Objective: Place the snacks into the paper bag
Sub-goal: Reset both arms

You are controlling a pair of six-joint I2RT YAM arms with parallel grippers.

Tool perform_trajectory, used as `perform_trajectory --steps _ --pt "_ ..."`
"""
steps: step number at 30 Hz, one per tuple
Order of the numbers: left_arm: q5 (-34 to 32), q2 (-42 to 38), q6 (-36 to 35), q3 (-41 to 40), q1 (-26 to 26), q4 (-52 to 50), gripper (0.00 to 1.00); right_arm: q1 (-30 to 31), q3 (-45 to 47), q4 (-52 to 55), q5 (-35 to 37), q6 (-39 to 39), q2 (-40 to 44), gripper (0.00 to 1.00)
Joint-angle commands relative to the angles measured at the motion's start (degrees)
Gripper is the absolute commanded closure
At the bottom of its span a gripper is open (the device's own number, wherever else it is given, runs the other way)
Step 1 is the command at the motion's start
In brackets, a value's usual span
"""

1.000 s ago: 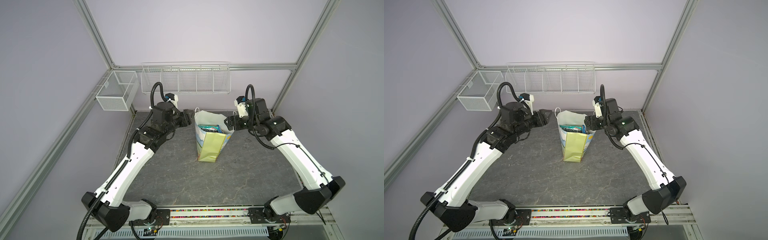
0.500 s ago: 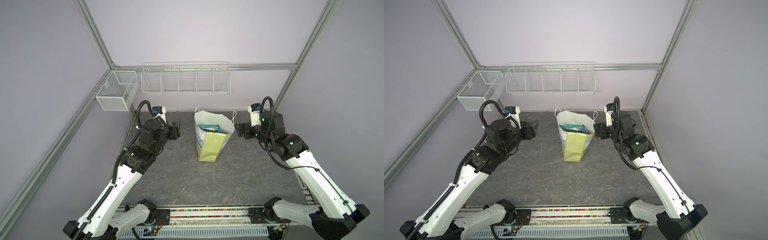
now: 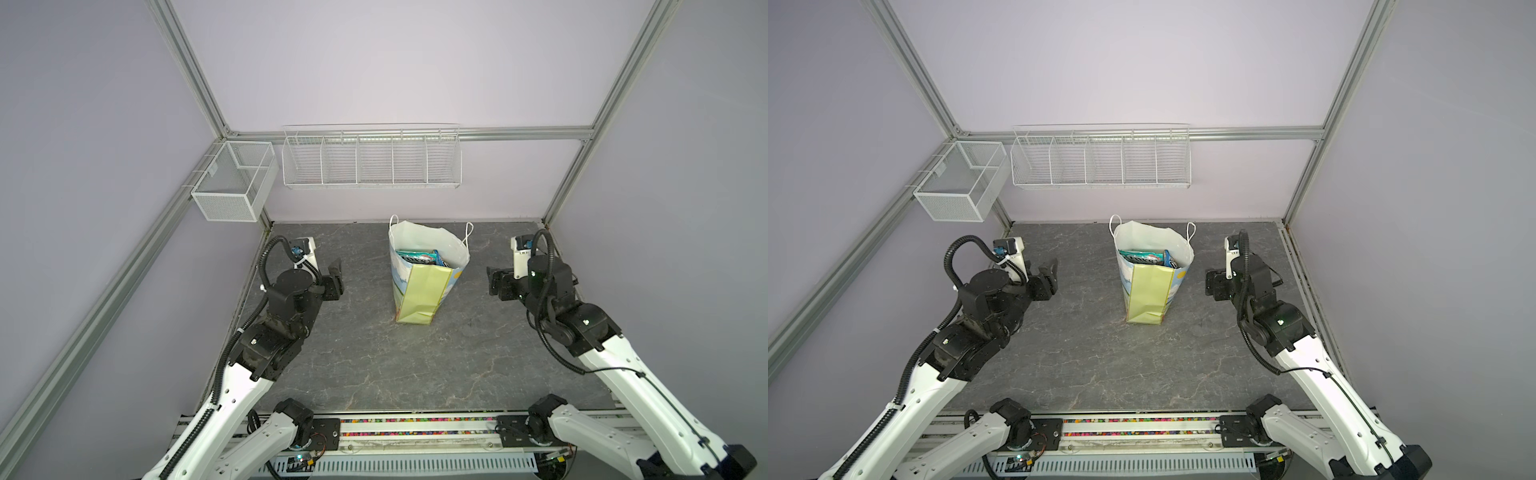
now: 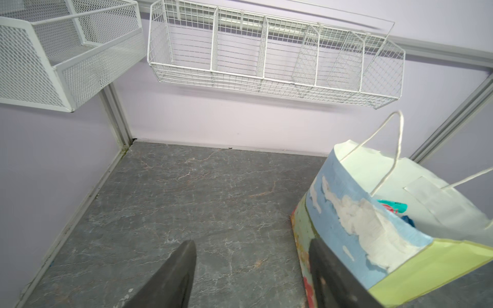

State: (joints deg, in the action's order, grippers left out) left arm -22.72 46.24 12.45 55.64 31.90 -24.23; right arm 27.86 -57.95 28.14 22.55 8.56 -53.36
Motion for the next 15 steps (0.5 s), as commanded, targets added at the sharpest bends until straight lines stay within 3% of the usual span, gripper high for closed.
perform_trajectory --steps 1,15 --pt "-4.5 -2.4 -2.6 -3.0 0.1 1.1 0.32 0.1 3.9 -4.1 3.1 -3.8 2.4 0.12" --pt "-12.8 -13.7 -6.6 -16.8 0.1 5.6 0.31 -0.6 22.8 -11.2 8.9 -4.5 13.7 0.12"
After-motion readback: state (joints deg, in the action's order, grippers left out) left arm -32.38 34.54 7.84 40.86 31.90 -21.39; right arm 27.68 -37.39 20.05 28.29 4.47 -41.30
